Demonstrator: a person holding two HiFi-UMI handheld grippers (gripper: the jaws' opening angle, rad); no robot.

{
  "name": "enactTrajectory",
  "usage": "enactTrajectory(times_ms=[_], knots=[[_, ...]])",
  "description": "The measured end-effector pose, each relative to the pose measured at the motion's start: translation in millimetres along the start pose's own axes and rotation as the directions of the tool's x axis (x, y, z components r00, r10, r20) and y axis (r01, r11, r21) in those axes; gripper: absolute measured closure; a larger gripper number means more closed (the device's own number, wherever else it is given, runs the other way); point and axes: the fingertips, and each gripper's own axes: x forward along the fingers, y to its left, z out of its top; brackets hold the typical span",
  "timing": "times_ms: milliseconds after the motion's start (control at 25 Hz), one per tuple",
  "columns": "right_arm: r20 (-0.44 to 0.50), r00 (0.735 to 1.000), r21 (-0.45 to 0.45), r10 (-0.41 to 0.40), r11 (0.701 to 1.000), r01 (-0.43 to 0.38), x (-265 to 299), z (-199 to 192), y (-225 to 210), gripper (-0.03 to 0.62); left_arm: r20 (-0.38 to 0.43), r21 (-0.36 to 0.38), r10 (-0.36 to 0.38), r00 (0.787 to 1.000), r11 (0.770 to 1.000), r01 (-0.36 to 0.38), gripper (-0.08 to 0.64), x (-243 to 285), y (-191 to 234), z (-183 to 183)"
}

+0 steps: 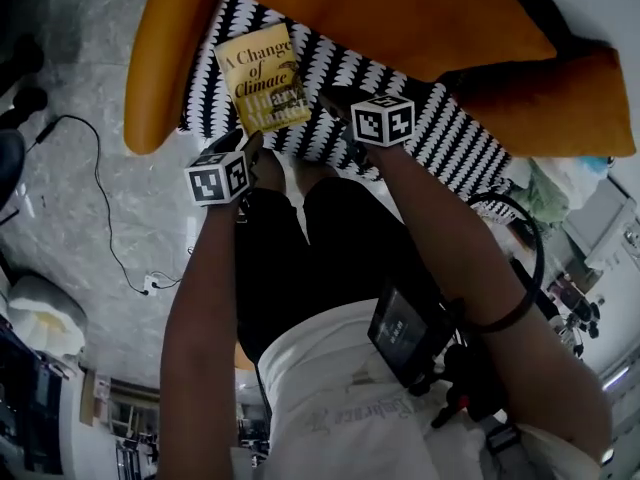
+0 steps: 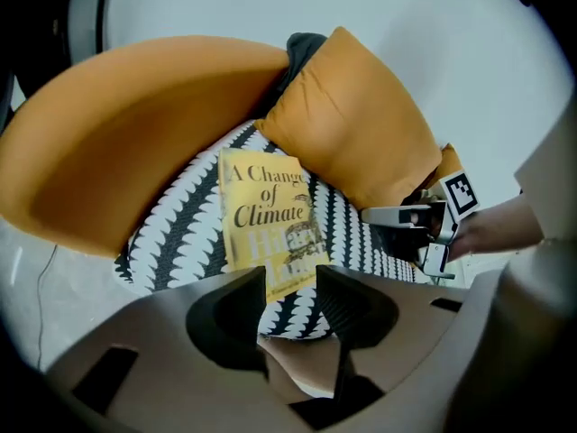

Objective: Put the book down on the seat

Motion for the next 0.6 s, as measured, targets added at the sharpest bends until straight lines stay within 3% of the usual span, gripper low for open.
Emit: enactTrajectory(times_ms=[400, 600], knots=[[0.032, 0.995, -0.067, 0.099, 0.993, -0.097, -43.7, 18.9, 48.6, 0.568, 0.049, 0.072, -0.037, 0.998, 0.997, 0.033, 0.427, -54.7, -42.9, 18.4], [0.046, 0.994, -0.089, 0.097, 0.992, -0.093, -75.9, 22.3, 65.8, 0.574, 0.088, 0.134, -0.002, 0.996, 0.991, -0.009, 0.517, -95.2, -55.0, 15.3]])
